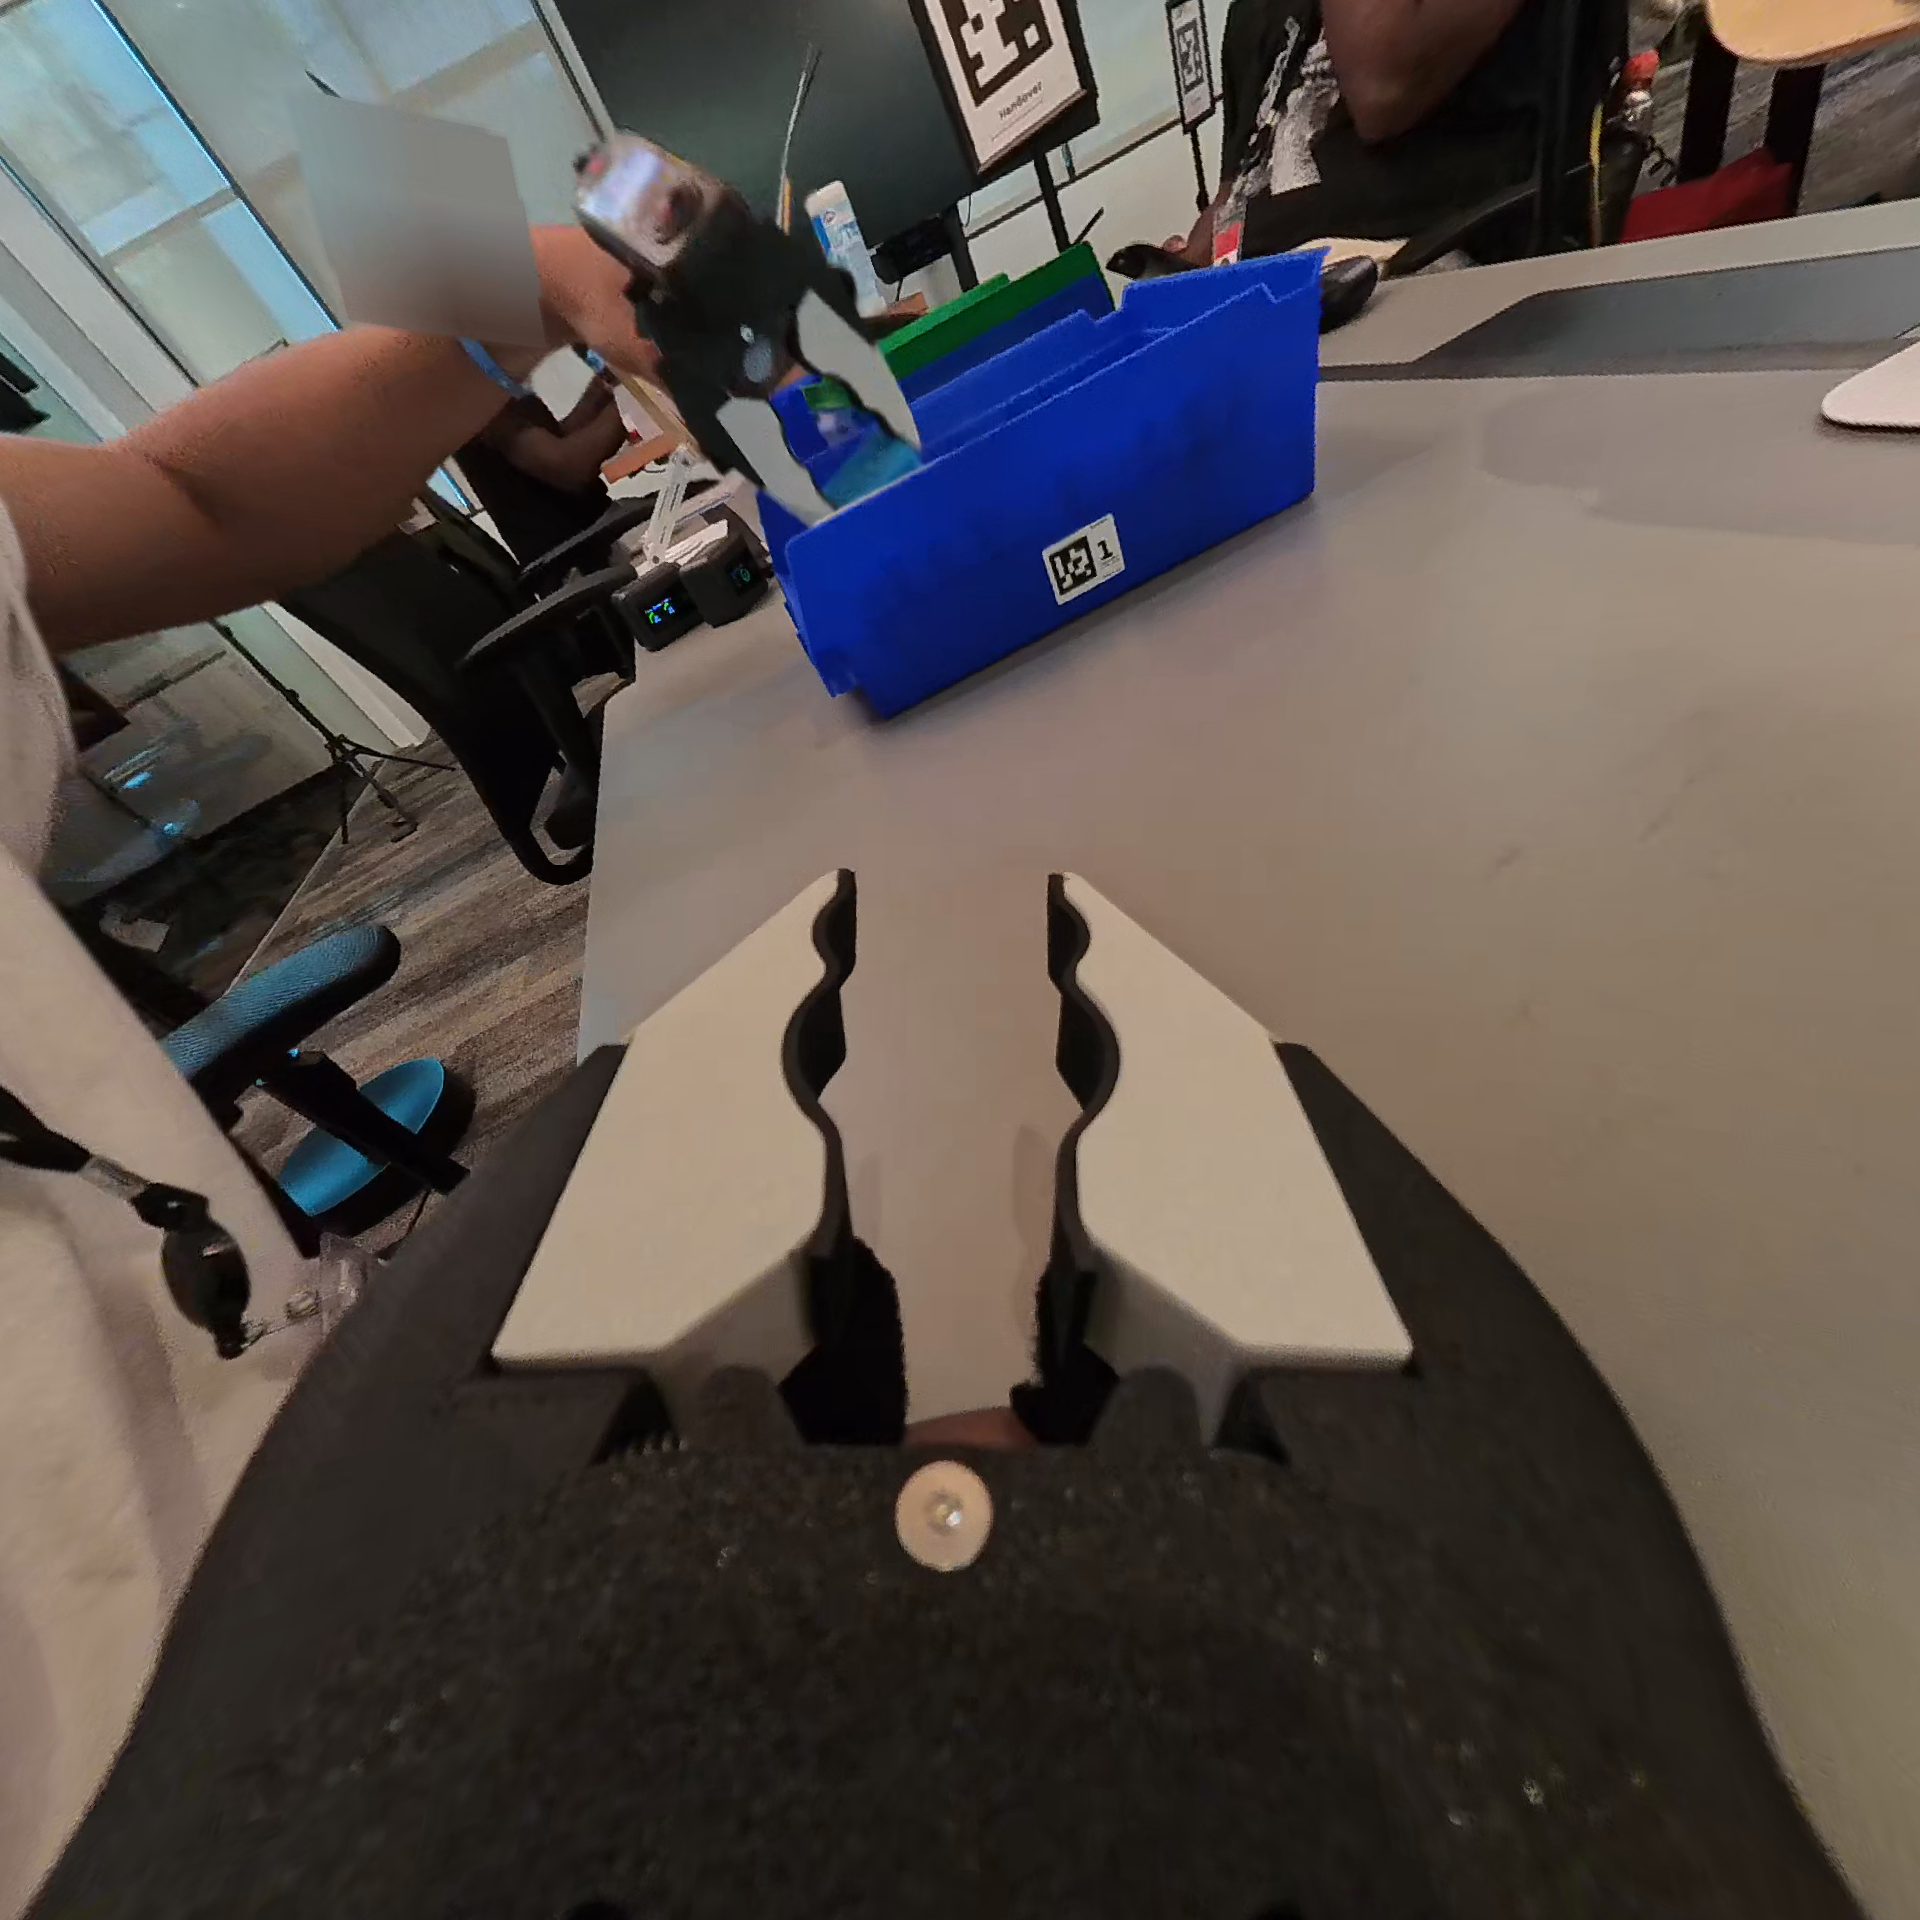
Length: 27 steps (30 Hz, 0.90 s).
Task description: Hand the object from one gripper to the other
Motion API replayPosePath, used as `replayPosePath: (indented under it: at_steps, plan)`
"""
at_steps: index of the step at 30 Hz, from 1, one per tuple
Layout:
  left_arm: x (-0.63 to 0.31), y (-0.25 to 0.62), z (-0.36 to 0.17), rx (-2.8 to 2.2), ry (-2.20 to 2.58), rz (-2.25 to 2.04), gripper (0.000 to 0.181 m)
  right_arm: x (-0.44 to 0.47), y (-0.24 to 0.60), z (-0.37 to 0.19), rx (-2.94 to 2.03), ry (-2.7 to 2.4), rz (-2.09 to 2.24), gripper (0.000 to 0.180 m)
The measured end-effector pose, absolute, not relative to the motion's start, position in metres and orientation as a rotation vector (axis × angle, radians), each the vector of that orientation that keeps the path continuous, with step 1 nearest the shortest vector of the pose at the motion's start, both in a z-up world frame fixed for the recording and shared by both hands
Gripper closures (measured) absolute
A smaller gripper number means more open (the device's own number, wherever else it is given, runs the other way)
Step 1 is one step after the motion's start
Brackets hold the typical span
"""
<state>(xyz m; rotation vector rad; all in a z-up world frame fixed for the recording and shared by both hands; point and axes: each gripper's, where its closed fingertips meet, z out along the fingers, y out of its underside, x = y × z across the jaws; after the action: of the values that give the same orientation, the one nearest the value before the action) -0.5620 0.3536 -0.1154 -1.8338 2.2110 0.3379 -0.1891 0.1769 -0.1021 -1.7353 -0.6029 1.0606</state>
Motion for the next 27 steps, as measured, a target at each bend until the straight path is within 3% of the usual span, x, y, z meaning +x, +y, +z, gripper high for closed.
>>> replayPosePath:
  at_steps: [5, 13, 18, 27]
  plan:
    - [-0.538, 0.371, -0.054, -1.776, 1.739, 0.511, 0.123, -0.196, 0.183, -0.104, -1.764, -0.617, 1.028, 0.142]
    - [-0.394, 0.342, 0.015, -1.553, 1.053, 0.083, 0.123, -0.213, 0.233, -0.051, -1.652, -0.637, 0.857, 0.138]
    - [-0.296, 0.303, -0.001, -1.481, 0.958, -0.177, 0.123, -0.23, 0.263, -0.013, -1.605, -0.553, 0.821, 0.137]
    - [-0.224, 0.249, -0.043, -1.098, 1.32, 0.371, 0.123, -0.231, 0.246, -0.033, -1.814, -0.7, 0.946, 0.139]
